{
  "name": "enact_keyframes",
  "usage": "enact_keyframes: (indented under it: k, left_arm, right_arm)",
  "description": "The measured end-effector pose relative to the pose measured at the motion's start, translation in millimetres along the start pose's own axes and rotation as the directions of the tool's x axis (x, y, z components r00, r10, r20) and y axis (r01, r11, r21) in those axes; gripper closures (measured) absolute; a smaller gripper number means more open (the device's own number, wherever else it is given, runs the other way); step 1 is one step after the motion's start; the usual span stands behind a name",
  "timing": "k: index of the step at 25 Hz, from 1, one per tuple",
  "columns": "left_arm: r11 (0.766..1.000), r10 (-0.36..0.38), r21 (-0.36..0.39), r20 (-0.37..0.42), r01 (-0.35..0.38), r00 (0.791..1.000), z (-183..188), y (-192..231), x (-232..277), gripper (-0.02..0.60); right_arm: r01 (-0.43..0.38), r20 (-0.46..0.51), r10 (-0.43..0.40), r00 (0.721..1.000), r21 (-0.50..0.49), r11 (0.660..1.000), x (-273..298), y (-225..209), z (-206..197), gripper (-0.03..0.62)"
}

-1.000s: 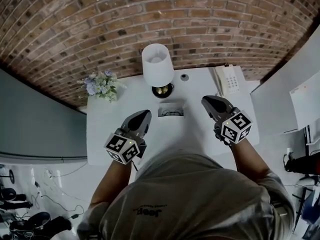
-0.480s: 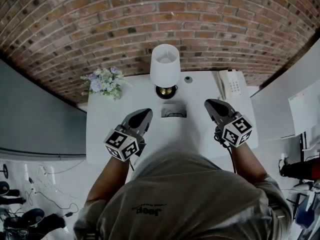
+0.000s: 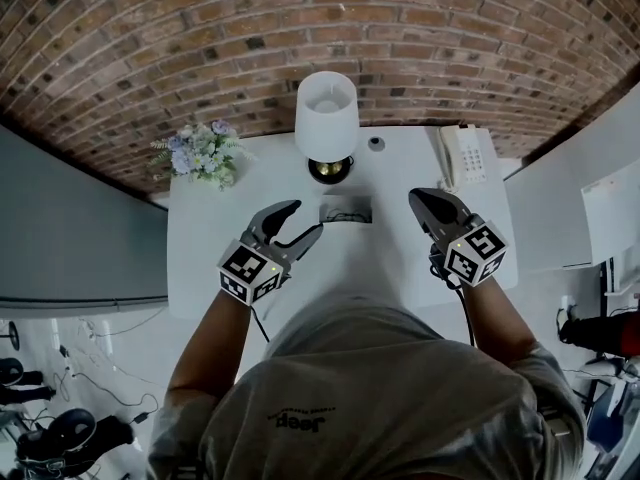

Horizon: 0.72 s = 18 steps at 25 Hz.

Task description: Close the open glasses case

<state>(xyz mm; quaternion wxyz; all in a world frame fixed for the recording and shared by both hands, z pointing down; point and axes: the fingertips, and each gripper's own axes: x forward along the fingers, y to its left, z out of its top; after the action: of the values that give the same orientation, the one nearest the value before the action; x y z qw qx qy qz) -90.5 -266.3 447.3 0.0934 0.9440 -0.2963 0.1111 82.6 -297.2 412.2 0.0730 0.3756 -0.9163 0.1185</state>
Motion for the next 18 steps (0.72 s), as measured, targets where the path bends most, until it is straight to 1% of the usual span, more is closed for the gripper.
enact_keyframes:
  k: [3,5,7,9,12,18]
  left_arm:
    - [0.997,0.0,0.08,-0.076,0.006,0.997,-23,9,19,0.32]
    - [0.991,-0.001,0.13,-0.131,0.018,0.991,-41,15,31,0.303]
    - [0.985,-0.003,0.169,-0.15,0.029,0.989,-52,21,43,0.294]
    - [0.982,-0.007,0.186,-0.165,0.038,0.986,-64,26,54,0.288]
    - [0.978,-0.012,0.203,-0.212,0.056,0.977,-88,34,67,0.279]
    - [0.957,-0.024,0.269,-0.293,0.106,0.956,-134,48,95,0.245]
  right_arm:
    - [-0.002,-0.009,0.002,1.0,0.003,1.0,5,-5,-11,0.585]
    - [0.002,-0.016,-0.002,1.0,0.002,1.0,10,-9,-19,0.585]
    - [0.008,-0.022,-0.008,1.0,0.003,1.0,14,-13,-27,0.585]
    - [0.012,-0.027,-0.012,1.0,0.009,1.0,18,-17,-35,0.585]
    - [0.018,-0.039,-0.018,0.999,0.018,1.0,24,-23,-47,0.585]
    - [0.03,-0.065,-0.028,0.998,0.034,0.999,37,-34,-74,0.585]
